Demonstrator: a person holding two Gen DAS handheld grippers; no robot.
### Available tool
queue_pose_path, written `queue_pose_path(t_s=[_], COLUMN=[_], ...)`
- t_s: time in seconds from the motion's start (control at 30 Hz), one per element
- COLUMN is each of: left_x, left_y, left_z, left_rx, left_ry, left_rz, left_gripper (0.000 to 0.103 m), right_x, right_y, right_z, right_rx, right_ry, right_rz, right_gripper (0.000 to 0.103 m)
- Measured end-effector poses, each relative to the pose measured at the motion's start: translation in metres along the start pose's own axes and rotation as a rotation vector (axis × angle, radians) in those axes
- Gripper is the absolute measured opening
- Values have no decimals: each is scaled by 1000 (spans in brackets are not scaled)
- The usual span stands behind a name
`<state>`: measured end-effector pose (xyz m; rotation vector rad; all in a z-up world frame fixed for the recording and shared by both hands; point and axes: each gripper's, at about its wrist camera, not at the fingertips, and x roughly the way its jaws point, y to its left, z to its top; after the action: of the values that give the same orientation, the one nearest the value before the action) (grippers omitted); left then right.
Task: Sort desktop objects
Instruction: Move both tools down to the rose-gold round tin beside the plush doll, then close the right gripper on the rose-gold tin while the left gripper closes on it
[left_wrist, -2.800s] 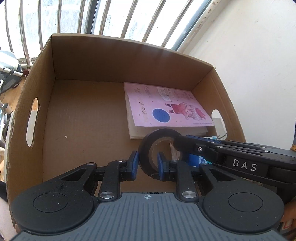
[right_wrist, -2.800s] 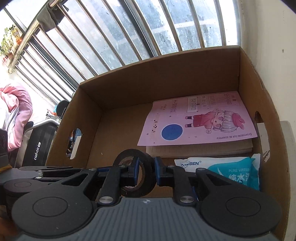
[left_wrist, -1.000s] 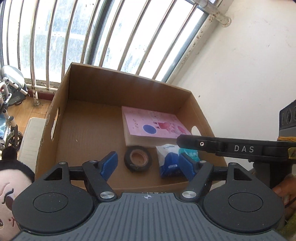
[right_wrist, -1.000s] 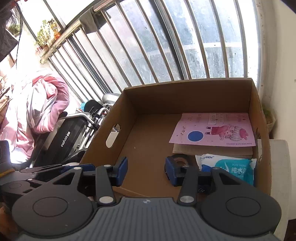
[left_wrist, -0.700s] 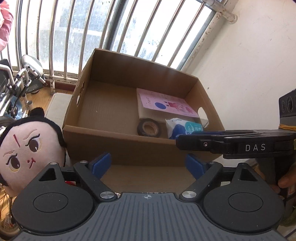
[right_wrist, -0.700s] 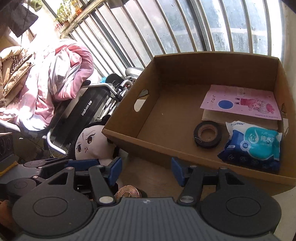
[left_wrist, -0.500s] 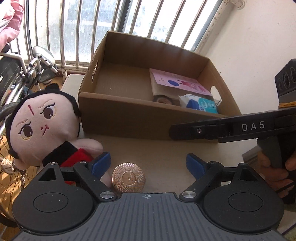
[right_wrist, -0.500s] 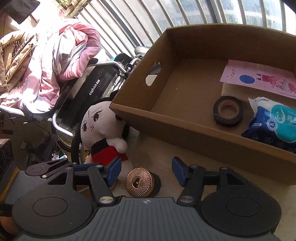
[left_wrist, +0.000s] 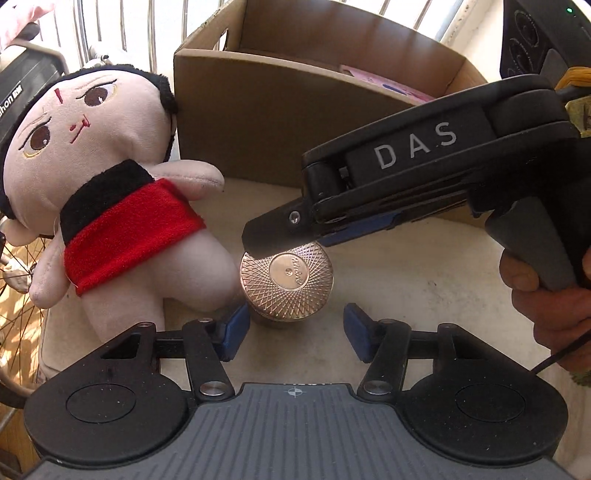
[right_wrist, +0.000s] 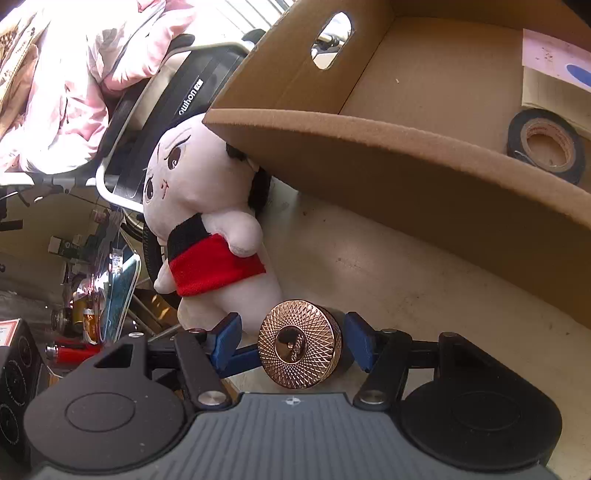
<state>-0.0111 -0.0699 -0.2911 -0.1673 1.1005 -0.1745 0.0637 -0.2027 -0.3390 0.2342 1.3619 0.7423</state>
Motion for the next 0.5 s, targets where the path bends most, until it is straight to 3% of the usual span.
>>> queue_pose_path(t_s=[0.3, 0.5], left_x=[-5, -6], left_y=[4, -7], left_z=[-5, -4], left_rx=[23, 56], left_ry=[-36, -50], left_rz=[-13, -50], left_gripper=[56, 55], right_x=[-8, -24], right_y=[-1, -12], right_z=[-8, -21], right_rx=[-23, -20], right_ry=[5, -4], right_rz=[-23, -106], right_gripper=[66, 66])
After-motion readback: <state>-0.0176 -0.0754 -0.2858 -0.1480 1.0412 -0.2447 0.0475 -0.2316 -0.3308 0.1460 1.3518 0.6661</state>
